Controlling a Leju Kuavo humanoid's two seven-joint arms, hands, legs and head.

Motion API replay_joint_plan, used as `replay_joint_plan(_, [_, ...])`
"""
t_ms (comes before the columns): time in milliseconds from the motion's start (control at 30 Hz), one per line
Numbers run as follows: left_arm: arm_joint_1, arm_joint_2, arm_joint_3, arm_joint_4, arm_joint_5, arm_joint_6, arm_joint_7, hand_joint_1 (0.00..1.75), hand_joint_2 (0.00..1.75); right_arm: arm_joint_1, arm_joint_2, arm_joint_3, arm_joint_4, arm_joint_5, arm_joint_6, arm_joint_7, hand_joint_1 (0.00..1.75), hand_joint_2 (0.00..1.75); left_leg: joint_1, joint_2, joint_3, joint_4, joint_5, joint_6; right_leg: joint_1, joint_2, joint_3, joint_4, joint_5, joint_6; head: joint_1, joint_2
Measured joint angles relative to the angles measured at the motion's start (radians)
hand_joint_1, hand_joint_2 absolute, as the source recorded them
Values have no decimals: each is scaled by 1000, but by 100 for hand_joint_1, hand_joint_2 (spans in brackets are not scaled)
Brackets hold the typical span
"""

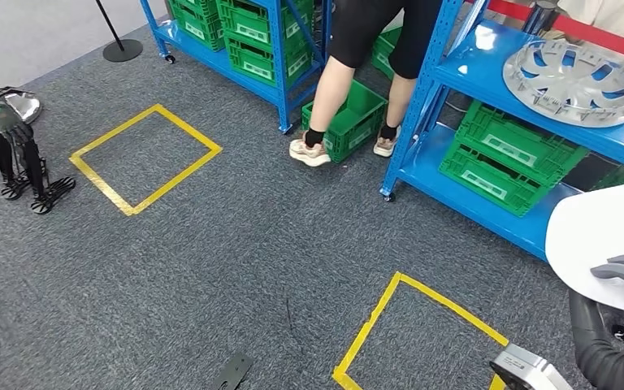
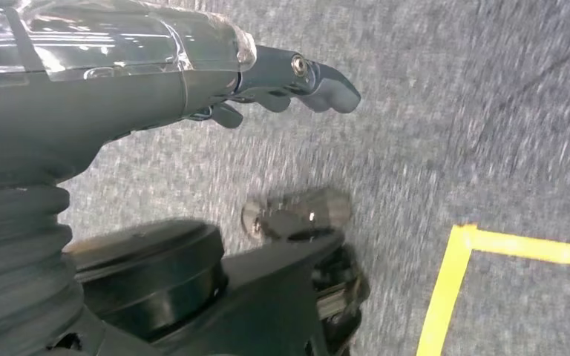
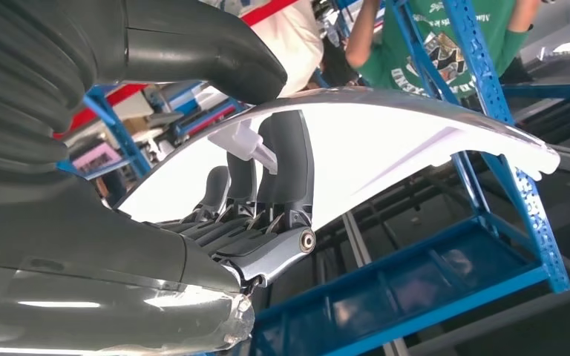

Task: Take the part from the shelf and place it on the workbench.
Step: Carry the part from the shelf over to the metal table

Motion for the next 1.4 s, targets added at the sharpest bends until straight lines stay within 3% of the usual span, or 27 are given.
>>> replay_joint_plan(67, [1,1,0,0,0,1,0,0,175,-1,1,0,1,2,-1,0,175,175,-2,25,-11,18,-16,-11,-3,-20,4,-10,6,-9,-3,0])
replay_joint_plan(100, [0,1,0,0,1,1,0,0,175,-2,1,0,1,4,-1,0,175,175,-2,44,-28,51,-39,-16,-4,-32,6,-15,9,-14,-5,0])
replay_joint_plan(133, [0,1,0,0,2,2,-1,0,175,-1,1,0,1,5,-2,0,175,175,-1,64,-53,104,-71,-20,-4,-42,7,-16,10,-17,-8,0])
replay_joint_plan(200, [0,1,0,0,3,2,-1,0,175,0,2,0,3,7,-3,0,175,175,2,72,-115,231,-126,-29,-3,-63,6,-15,9,-19,-10,0])
replay_joint_plan(267, [2,1,0,0,3,2,-1,0,175,0,4,1,5,7,-3,0,175,175,2,72,-133,268,-120,-33,-3,-84,6,-13,7,-19,-11,0])
replay_joint_plan(333, [2,2,0,0,3,2,-1,0,175,-1,6,1,6,7,-2,0,175,175,2,90,-75,161,-55,-31,-3,-101,7,-7,1,-14,-12,0])
replay_joint_plan(367, [1,3,0,0,3,2,-1,0,175,-2,6,1,6,7,-2,0,175,175,-2,112,-40,97,-32,-27,-1,-108,7,-3,-3,-10,-12,0])
replay_joint_plan(400, [0,3,0,0,4,2,-1,0,175,-3,6,1,6,7,-2,0,175,175,-5,130,-13,44,-16,-20,1,-115,7,2,-7,-5,-12,0])
replay_joint_plan(467, [0,3,0,0,5,2,-1,0,175,-5,6,1,6,7,-2,0,175,175,-11,146,0,12,-18,-5,5,-127,7,6,-10,4,-11,0])
replay_joint_plan(533, [1,4,0,0,6,2,-1,0,175,-6,6,1,6,7,-2,0,175,175,-10,128,-3,9,-13,8,3,-133,8,6,-13,12,-10,0])
replay_joint_plan(600, [0,4,0,0,6,2,-1,0,175,-7,5,0,6,7,-2,0,175,175,-6,109,-3,5,-8,19,-1,-102,-6,43,-46,22,-8,0])
replay_joint_plan(667, [-2,3,0,0,6,1,-1,0,175,-7,5,0,7,7,-1,0,175,175,-4,90,-3,4,-5,26,-2,-60,-54,154,-110,27,-3,0])
replay_joint_plan(700, [-2,3,0,0,6,1,0,0,175,-7,5,0,8,7,0,0,175,175,-6,80,-3,4,-4,28,-2,-51,-85,223,-139,28,-2,0])
replay_joint_plan(767, [-1,2,0,0,6,1,0,0,175,-7,6,1,11,7,3,0,175,175,-8,57,-3,5,-3,29,-1,-45,-124,299,-150,25,-1,0])
replay_joint_plan(833, [-1,2,0,0,6,1,0,0,175,-8,6,1,14,7,6,0,175,175,-10,31,0,5,-3,29,-1,-35,-90,218,-84,15,-1,0])
replay_joint_plan(900, [-2,1,0,0,6,1,1,0,175,-11,5,1,15,8,6,0,175,175,-9,6,0,6,-1,26,-2,12,-29,81,-19,3,-1,0])
replay_joint_plan(967, [-4,-2,0,0,6,1,2,0,175,-14,5,1,15,9,6,0,175,175,-5,-16,-10,6,5,16,-1,43,-2,15,-5,-3,1,0])
replay_joint_plan(1033, [-3,-2,0,0,6,0,4,0,175,-16,4,1,15,10,6,0,175,175,-2,-37,-19,5,12,3,0,24,0,2,-5,-5,3,0])
replay_joint_plan(1100, [-2,-2,0,0,6,0,5,0,175,-18,5,2,15,10,6,0,175,175,-8,0,-30,24,-4,-7,-3,-3,7,-13,3,-12,-1,0])
replay_joint_plan(1167, [-2,-1,-1,0,6,0,6,0,175,-19,6,2,15,11,6,0,175,175,-9,63,-71,108,-59,-17,-4,-31,14,-21,8,-18,-7,0])
replay_joint_plan(1233, [-3,0,-1,0,6,0,6,0,175,-18,6,4,17,12,6,0,175,175,0,79,-123,218,-109,-26,-2,-57,13,-20,6,-20,-10,0])
replay_joint_plan(1267, [-2,0,-1,0,6,0,6,0,175,-18,6,6,18,12,6,0,175,175,3,78,-137,248,-115,-29,-2,-69,13,-18,5,-20,-11,0])
replay_joint_plan(1300, [-2,0,-1,0,6,0,6,0,175,-18,6,8,20,12,6,0,175,175,5,79,-131,241,-100,-32,-2,-82,13,-15,2,-19,-12,0])
replay_joint_plan(1333, [-1,0,-2,0,6,0,7,0,175,-19,6,10,21,12,6,0,175,175,7,83,-108,201,-71,-33,-2,-93,13,-11,-1,-16,-13,0])
replay_joint_plan(1400, [-2,2,-2,0,6,0,6,0,175,-19,6,13,22,12,6,0,175,175,4,119,-39,79,-21,-30,0,-112,13,0,-11,-8,-13,0])
